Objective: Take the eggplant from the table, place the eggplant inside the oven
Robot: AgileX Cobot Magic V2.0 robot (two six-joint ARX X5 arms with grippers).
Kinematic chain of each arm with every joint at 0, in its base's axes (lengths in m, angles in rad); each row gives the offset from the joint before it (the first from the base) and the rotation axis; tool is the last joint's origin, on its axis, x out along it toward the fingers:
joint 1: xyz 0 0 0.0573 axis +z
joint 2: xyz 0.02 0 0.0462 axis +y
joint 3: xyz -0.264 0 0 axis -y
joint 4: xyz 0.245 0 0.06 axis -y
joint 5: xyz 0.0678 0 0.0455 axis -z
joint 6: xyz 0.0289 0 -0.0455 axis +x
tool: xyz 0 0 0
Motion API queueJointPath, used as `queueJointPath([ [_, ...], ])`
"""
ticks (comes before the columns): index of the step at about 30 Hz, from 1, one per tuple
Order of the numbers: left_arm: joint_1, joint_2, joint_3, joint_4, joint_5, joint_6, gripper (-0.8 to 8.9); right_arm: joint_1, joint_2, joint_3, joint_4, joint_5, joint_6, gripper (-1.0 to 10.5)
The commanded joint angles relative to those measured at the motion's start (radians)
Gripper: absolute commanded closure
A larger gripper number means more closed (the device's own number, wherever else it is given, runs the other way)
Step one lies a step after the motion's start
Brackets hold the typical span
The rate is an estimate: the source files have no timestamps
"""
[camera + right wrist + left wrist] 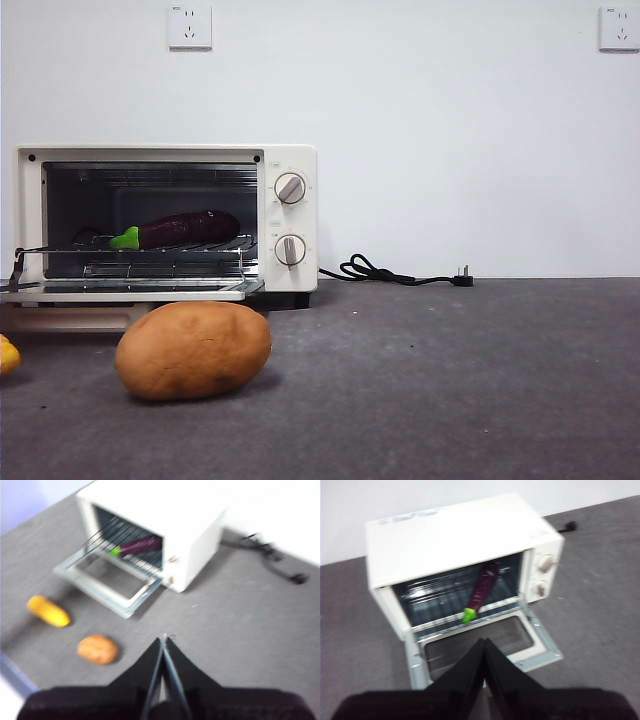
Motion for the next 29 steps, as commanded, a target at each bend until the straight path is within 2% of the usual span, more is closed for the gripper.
queueJointPath([
  [1,0.049,0.031,-0.003,0.034,0.009,0.009,8.19,0.002,-0.059,-0.008,-0.024,0.099,-0.012,9.6],
  [7,0.148,0.142,-0.003,0.06,0.113,-0.002,8.19,0.002,-0.175,-0.043,-0.025,0.254,-0.032,9.6],
  [13,0.216,0.265,-0.003,0.072,0.163,0.0,8.19,0.002,-0.307,-0.187,-0.026,0.344,-0.037,9.6],
  [20,0.309,0.406,-0.003,0.091,0.238,0.006,8.19,0.001,-0.428,-0.38,-0.025,0.384,-0.029,9.6],
  [24,0.357,0.491,-0.003,0.091,0.245,0.03,8.19,0.001,-0.444,-0.424,-0.025,0.393,-0.029,9.6],
  [29,0.454,0.608,-0.003,0.117,0.352,0.032,8.19,0.001,-0.444,-0.431,-0.025,0.388,-0.008,9.6],
])
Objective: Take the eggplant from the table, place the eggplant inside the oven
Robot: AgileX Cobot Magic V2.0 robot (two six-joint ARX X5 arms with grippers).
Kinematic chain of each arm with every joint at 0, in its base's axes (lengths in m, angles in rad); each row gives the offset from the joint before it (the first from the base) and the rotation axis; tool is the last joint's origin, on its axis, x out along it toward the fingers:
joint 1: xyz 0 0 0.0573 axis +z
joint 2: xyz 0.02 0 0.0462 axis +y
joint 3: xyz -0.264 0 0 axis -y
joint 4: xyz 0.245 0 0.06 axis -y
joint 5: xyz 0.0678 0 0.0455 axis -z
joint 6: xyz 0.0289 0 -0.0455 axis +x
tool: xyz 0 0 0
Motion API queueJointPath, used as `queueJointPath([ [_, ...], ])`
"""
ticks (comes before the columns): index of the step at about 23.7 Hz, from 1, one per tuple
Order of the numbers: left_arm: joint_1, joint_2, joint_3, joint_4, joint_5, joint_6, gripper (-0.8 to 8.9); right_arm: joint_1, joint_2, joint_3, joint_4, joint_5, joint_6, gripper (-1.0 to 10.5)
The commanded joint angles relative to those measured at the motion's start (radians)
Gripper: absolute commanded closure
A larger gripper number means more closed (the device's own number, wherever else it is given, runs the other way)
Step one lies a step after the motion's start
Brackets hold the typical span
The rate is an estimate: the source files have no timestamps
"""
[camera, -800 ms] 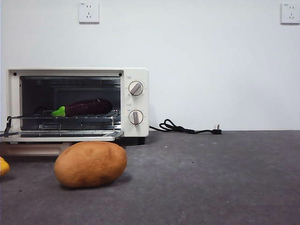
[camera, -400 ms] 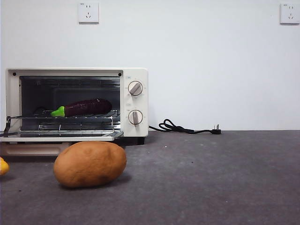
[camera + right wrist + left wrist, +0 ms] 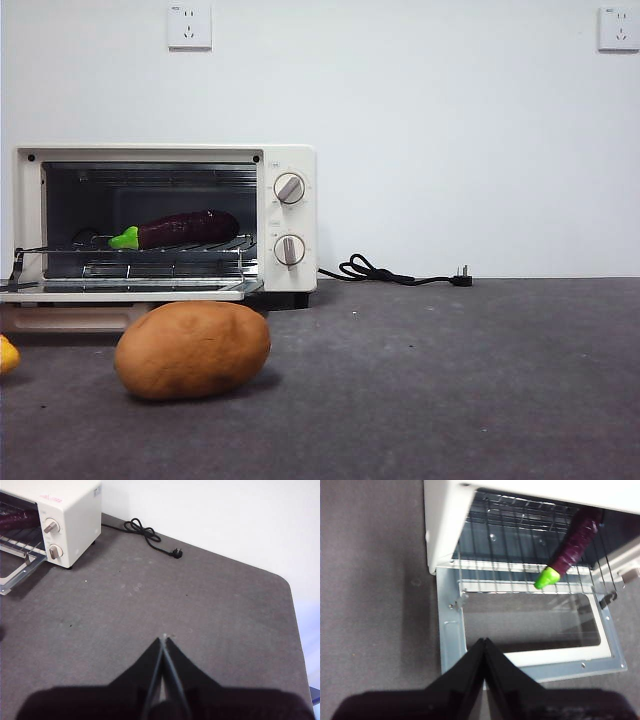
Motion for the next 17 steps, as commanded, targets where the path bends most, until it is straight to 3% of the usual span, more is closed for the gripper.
queueJointPath([
  [1,0.05,0.057,-0.003,0.011,0.045,0.02,8.19,0.001,-0.004,-0.005,-0.025,-0.001,0.033,9.6],
  [6,0.125,0.209,-0.003,0.01,0.145,0.056,8.19,0.001,-0.004,-0.007,-0.025,-0.001,0.066,9.6],
  [15,0.127,0.434,-0.005,0.061,0.192,0.106,8.19,0.001,-0.003,-0.087,-0.026,-0.019,0.139,9.6],
  [17,0.127,0.489,-0.005,0.071,0.246,0.111,8.19,0.001,-0.003,-0.087,-0.026,-0.018,0.139,9.6],
])
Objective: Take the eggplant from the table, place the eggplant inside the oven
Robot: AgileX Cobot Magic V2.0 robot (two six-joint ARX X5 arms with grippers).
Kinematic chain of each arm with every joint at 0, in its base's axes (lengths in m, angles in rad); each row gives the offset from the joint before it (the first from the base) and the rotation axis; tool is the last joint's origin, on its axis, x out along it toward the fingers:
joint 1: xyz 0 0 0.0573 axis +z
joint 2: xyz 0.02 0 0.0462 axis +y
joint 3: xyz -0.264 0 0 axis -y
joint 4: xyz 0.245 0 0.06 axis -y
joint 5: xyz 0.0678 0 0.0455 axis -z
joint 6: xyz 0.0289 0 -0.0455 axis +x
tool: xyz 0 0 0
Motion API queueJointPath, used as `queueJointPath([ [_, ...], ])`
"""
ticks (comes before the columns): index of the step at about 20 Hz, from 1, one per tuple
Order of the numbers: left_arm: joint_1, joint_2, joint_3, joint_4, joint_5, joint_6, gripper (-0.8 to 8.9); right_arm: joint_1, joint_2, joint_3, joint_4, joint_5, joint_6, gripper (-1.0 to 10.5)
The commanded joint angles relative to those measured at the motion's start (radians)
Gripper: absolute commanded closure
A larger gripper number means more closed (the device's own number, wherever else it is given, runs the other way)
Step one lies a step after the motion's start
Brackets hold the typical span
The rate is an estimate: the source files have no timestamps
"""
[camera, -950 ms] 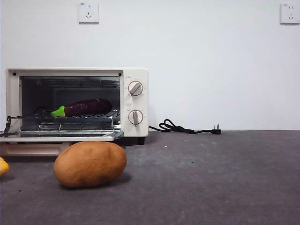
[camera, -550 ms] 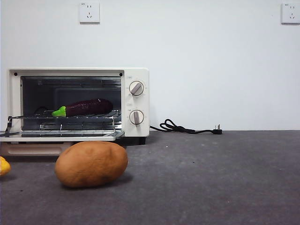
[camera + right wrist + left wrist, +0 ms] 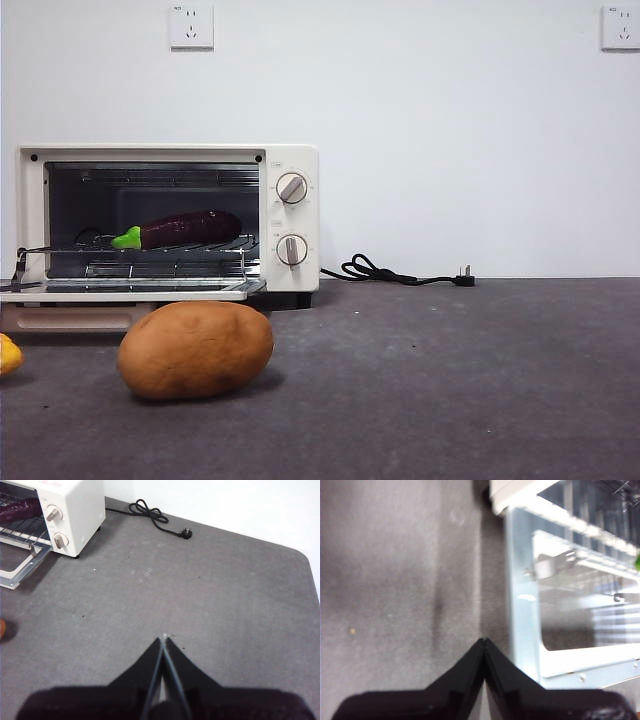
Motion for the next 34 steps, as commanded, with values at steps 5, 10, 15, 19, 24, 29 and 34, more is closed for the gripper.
queueJointPath([
  [5,-0.032,0.138,-0.006,0.034,0.126,0.041,8.19,0.001,-0.002,-0.008,-0.025,0.011,0.044,9.6],
  [10,-0.079,0.18,-0.006,0.037,0.138,0.075,8.19,0.001,-0.001,-0.008,-0.025,0.024,0.053,9.6],
  [15,-0.087,0.186,-0.006,0.043,0.254,0.076,8.19,0.001,-0.001,-0.008,-0.025,0.027,0.067,9.6],
  [19,-0.075,0.186,-0.006,0.046,0.407,0.076,8.19,0.001,0.0,-0.008,-0.025,0.026,0.067,9.6],
  [24,-0.047,0.148,-0.004,0.072,0.489,0.065,8.19,0.001,0.0,-0.008,-0.025,0.026,0.067,9.6],
  [29,-0.052,0.069,-0.004,0.243,0.517,-0.069,8.19,0.002,0.0,-0.008,-0.025,0.007,0.069,9.6],
  [34,-0.118,0.042,-0.004,0.458,0.502,-0.211,8.19,0.002,0.0,-0.009,-0.025,0.007,0.071,9.6],
])
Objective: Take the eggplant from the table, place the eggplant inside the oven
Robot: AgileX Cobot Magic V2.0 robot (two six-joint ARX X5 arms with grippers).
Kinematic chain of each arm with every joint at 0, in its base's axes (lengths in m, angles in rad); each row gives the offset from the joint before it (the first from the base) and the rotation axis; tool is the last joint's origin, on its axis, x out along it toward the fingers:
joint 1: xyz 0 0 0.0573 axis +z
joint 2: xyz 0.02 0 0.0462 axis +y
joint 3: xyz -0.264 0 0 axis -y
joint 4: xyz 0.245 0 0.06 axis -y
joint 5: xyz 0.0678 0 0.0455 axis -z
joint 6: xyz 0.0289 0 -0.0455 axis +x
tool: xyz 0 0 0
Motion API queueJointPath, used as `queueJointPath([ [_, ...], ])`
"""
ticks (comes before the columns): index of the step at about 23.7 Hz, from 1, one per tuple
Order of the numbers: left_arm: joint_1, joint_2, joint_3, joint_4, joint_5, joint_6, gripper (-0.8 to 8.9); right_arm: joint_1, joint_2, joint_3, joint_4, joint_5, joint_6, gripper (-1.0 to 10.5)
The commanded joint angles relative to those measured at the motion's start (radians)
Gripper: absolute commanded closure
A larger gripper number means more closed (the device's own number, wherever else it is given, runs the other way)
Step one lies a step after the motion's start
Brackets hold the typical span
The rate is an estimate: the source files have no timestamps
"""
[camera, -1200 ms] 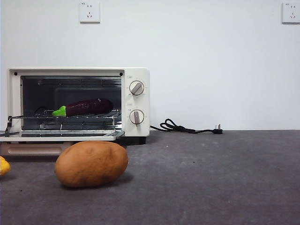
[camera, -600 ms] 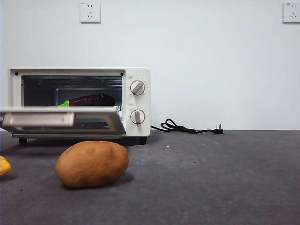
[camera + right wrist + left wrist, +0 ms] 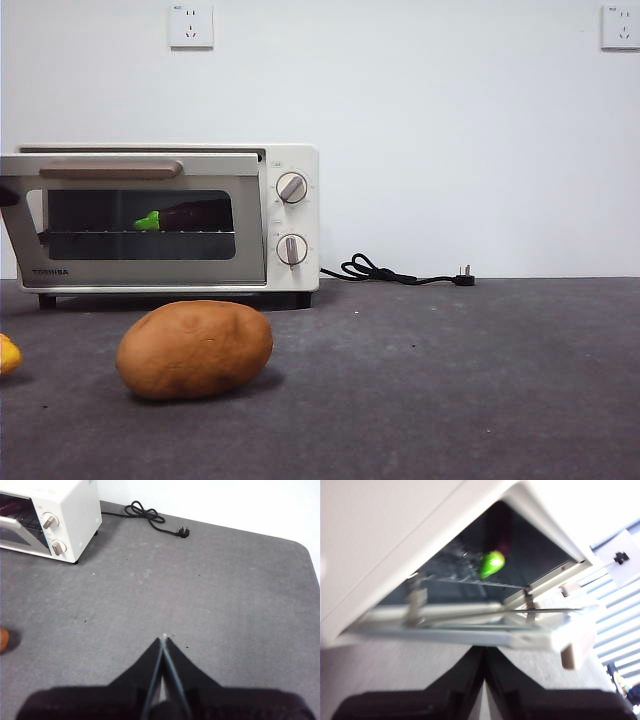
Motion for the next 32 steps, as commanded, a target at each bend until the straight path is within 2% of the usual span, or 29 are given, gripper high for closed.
queueJointPath([
  [1,-0.039,0.003,-0.003,0.058,-0.034,-0.064,8.19,0.001,-0.001,-0.009,-0.025,-0.003,0.018,9.6],
  [7,-0.086,-0.016,-0.003,0.096,-0.195,-0.062,8.19,0.0,-0.001,-0.009,-0.025,-0.029,0.032,9.6],
  [12,-0.09,-0.072,-0.003,0.087,-0.269,-0.06,8.19,0.001,-0.001,-0.009,-0.025,-0.029,0.032,9.6],
  [18,-0.095,-0.196,-0.003,-0.014,-0.383,-0.06,8.19,0.001,-0.001,-0.009,-0.025,-0.034,0.034,9.6],
  [22,-0.113,-0.306,-0.003,-0.117,-0.486,-0.063,8.19,0.001,-0.001,-0.009,-0.025,-0.072,0.034,9.6],
  [25,-0.143,-0.396,-0.003,-0.172,-0.572,-0.063,8.19,0.001,-0.001,-0.009,-0.025,-0.085,0.034,9.6],
  [32,-0.229,-0.602,-0.003,-0.318,-0.673,-0.062,8.19,0.001,-0.001,-0.009,-0.025,-0.108,0.034,9.6],
])
